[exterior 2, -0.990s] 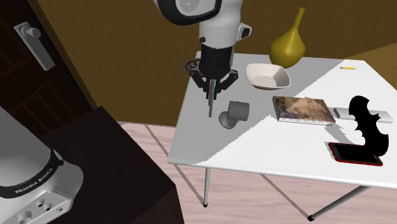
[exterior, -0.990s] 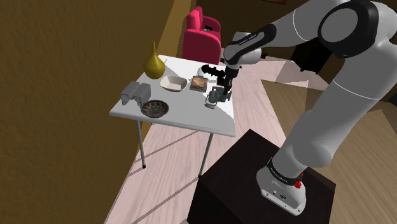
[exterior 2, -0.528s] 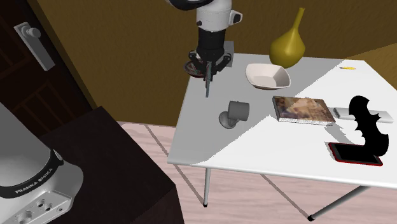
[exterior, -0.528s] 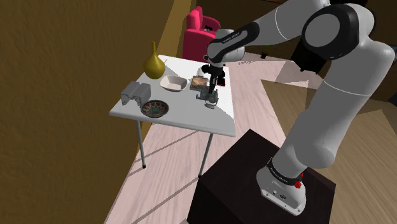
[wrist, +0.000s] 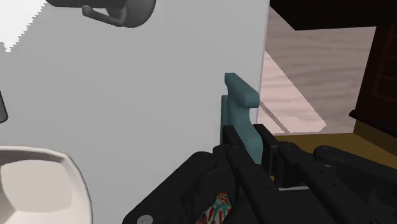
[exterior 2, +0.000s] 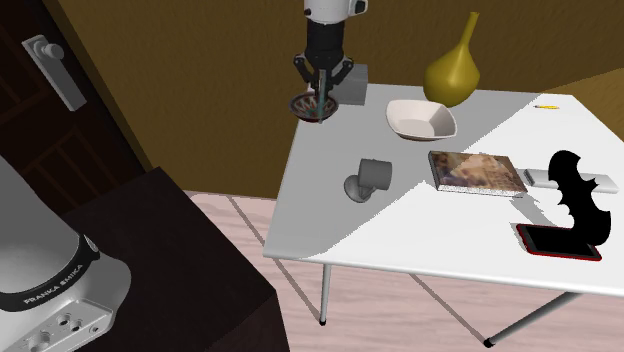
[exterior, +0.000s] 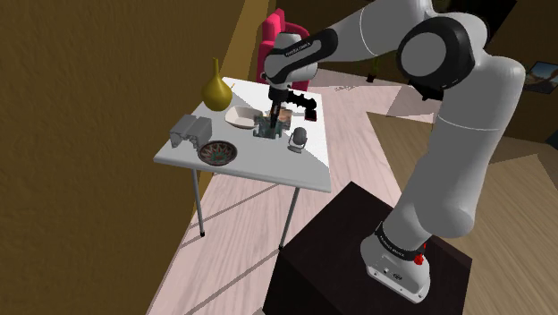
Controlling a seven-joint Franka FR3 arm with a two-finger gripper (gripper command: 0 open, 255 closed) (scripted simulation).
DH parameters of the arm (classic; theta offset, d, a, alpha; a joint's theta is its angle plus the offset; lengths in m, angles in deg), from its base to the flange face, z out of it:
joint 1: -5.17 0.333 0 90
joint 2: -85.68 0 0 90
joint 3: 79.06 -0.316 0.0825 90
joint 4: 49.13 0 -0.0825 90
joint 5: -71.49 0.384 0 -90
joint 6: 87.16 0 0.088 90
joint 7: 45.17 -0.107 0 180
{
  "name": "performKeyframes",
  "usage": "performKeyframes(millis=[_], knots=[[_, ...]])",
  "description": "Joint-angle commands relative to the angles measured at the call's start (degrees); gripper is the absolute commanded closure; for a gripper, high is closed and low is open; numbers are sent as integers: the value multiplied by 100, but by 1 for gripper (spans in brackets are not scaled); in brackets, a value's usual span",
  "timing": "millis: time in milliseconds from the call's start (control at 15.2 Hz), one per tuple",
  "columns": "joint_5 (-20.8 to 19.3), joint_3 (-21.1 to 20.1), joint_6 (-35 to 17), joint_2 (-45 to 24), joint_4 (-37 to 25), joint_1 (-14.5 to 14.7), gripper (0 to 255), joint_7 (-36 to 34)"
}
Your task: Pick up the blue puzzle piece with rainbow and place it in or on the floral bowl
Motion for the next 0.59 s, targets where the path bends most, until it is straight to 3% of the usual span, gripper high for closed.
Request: performKeyframes(millis=[0,528], knots=[[103,-115,151,-320,-460,87,255,-197],[340,-433,866,-1510,-2363,268,255,-845]])
